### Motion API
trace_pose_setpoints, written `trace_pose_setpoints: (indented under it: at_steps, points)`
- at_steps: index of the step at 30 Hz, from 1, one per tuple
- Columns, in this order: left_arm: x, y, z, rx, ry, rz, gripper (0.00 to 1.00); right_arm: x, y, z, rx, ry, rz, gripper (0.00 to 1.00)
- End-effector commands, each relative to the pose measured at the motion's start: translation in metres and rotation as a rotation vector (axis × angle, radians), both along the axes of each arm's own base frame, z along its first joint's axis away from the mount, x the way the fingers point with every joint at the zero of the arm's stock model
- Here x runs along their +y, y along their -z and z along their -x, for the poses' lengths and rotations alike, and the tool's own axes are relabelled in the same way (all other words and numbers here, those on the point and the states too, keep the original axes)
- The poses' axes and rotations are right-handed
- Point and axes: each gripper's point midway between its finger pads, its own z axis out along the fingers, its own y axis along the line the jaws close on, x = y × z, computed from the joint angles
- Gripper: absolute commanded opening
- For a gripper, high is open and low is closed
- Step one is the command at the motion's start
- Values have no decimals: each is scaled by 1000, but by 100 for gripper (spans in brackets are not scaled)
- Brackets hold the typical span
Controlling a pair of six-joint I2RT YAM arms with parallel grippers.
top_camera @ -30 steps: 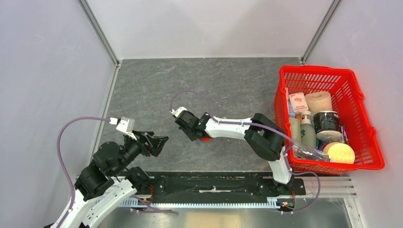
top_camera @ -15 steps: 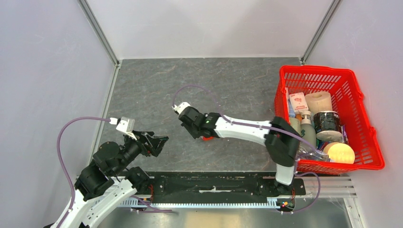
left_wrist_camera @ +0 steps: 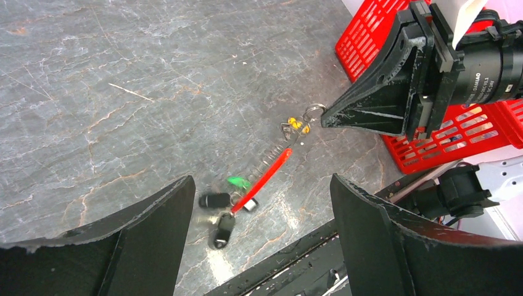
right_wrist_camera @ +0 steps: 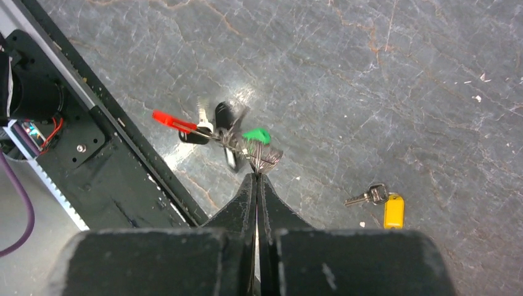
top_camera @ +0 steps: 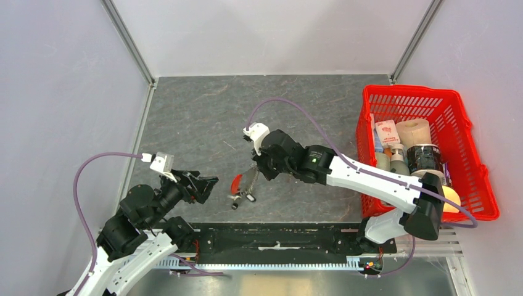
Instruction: Put the keys on the keyring
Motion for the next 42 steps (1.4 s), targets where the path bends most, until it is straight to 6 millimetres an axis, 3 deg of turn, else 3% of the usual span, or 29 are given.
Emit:
trace_pose_setpoints:
  at_steps: [1, 9, 16, 29, 42]
  points:
    - [-4, -8, 0, -42, 22, 15, 87, -5, -9, 10, 1, -36, -25, 0]
    - [-6, -7, -1, -37, 31, 11, 87, -11, -24, 18, -19, -72, -59, 0]
    - [-15, -10, 4, -48, 89, 15, 87, -17, -49, 27, -52, -119, -111, 0]
    - [-51, -35, 28, -95, 323, 140, 88, -24, -106, 60, -48, -247, -248, 0]
    - [-76, -61, 37, -150, 447, 298, 92, -28, -140, 89, -12, -371, -324, 0]
